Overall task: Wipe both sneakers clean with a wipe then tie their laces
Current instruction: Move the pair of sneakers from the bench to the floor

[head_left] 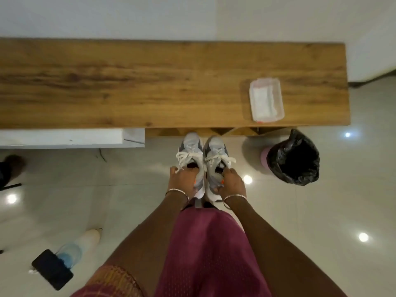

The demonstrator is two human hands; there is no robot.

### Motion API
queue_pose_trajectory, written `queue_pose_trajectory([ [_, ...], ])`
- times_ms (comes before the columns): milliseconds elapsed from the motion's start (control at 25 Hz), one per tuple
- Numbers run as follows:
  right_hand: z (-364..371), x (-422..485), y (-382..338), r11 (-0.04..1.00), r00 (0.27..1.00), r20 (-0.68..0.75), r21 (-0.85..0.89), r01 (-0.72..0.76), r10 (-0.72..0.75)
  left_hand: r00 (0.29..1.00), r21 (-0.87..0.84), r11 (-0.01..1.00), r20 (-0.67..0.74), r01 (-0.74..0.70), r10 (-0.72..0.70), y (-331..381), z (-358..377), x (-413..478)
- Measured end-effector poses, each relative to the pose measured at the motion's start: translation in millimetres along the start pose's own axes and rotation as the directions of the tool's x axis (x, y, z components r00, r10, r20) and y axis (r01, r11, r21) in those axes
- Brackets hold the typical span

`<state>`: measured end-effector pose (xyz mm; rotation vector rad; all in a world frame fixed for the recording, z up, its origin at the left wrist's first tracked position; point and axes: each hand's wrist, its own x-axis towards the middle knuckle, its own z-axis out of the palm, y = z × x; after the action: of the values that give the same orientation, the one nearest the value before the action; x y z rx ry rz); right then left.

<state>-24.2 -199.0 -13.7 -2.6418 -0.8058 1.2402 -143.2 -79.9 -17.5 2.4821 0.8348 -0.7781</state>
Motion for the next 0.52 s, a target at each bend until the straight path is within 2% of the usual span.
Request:
queue_pose_trajectory([
  [240,66,124,28,1.000,0.993,-0.122,-0.004,0.003,-0.004,0.986,0.105,0.994,-0.157,-0.041,0.057,-33,85,116],
  [400,101,209,46,0.996,0.964,-0.252,-0.046,0.079,-0.088,0.952,0.152,0.988,-0.301,-0.006,0.052,-43,133,188],
  [520,120,255,56,0.990,0.928,-0.343,-0.073,0.124,-0.142,0.899,0.148,0.989,-0.435,0.011,0.055,-47,160,229],
])
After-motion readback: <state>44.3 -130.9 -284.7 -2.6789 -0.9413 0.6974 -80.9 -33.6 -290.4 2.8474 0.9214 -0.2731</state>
